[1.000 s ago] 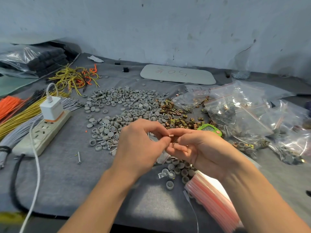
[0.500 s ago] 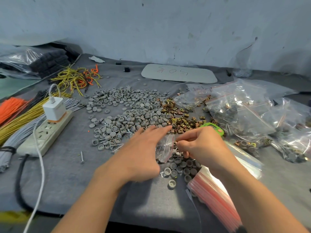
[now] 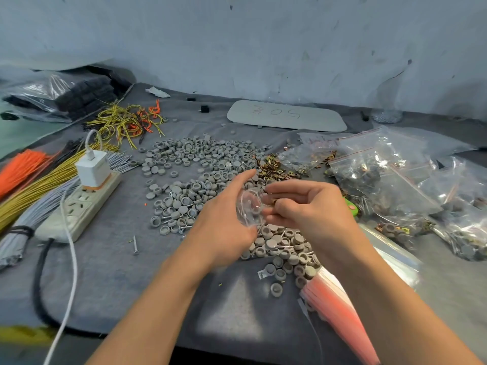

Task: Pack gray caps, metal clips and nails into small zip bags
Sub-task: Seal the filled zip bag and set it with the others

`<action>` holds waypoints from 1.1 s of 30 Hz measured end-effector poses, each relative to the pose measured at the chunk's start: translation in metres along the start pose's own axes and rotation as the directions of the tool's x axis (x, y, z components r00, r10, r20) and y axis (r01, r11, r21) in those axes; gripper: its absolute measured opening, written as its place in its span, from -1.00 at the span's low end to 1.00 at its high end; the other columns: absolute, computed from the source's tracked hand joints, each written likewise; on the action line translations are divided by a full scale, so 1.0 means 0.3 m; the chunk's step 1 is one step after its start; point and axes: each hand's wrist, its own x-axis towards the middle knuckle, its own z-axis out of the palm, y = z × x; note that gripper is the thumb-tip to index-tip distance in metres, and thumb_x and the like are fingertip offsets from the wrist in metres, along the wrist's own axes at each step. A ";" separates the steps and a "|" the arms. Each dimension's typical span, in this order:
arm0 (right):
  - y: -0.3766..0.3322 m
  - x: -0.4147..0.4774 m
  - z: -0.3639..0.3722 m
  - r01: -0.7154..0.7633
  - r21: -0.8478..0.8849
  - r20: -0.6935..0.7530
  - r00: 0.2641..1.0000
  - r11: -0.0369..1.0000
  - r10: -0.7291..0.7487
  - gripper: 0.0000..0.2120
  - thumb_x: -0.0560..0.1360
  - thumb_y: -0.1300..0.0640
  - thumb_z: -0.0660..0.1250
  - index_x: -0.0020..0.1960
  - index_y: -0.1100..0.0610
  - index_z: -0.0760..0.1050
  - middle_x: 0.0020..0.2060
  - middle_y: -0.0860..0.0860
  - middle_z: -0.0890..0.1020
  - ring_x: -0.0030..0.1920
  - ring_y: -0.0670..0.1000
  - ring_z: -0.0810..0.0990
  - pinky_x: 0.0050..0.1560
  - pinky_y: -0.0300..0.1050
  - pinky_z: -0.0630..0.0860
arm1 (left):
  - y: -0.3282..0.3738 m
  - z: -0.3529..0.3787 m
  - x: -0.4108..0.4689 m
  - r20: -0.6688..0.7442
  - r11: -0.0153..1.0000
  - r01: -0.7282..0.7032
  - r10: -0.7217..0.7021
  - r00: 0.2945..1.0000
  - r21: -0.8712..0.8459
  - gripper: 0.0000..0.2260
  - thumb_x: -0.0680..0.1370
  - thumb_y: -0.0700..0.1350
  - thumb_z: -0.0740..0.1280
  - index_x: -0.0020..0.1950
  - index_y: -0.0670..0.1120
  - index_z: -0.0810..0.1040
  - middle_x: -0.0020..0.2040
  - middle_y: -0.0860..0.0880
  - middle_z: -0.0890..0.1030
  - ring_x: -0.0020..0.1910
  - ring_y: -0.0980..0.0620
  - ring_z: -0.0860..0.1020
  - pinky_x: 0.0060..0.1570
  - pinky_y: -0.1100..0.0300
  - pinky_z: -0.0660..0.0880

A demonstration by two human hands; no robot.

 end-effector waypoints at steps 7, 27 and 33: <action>-0.025 -0.022 0.049 0.186 -0.413 -0.006 0.978 0.891 -0.207 -0.80 0.35 0.29 0.57 -0.16 0.01 0.74 -0.33 -0.14 0.74 -0.32 -0.12 0.72 -0.30 -0.25 0.62 | 0.027 -0.005 -0.006 0.041 0.998 -0.010 0.013 0.999 -0.064 -0.14 0.38 -0.25 0.44 0.51 0.40 0.24 0.23 0.19 0.62 0.09 0.05 0.64 0.07 0.04 0.60; 0.044 0.099 -0.119 -0.050 -0.962 -0.099 0.980 0.269 -0.171 -0.86 0.54 0.02 0.42 -0.07 -0.22 0.71 0.19 -0.09 0.66 0.34 0.07 0.39 0.37 -0.06 -0.03 | 0.001 -0.106 0.046 -0.320 0.575 -0.045 -0.387 0.865 -0.817 -0.45 0.51 -0.44 0.36 0.43 -0.01 0.52 0.06 0.09 0.74 0.07 0.14 0.70 0.07 0.26 0.60; 0.075 0.116 -0.068 0.074 -0.993 0.067 0.995 0.095 -0.076 -0.82 0.55 -0.07 0.38 0.11 -0.21 0.68 0.26 -0.08 0.61 0.38 0.07 0.43 0.55 0.07 -0.03 | -0.011 -0.026 0.015 -0.183 0.877 0.117 -0.225 0.957 -0.467 -0.20 0.43 -0.42 0.45 0.52 0.20 0.36 -0.01 0.10 0.70 -0.35 0.13 0.57 -0.37 0.16 0.48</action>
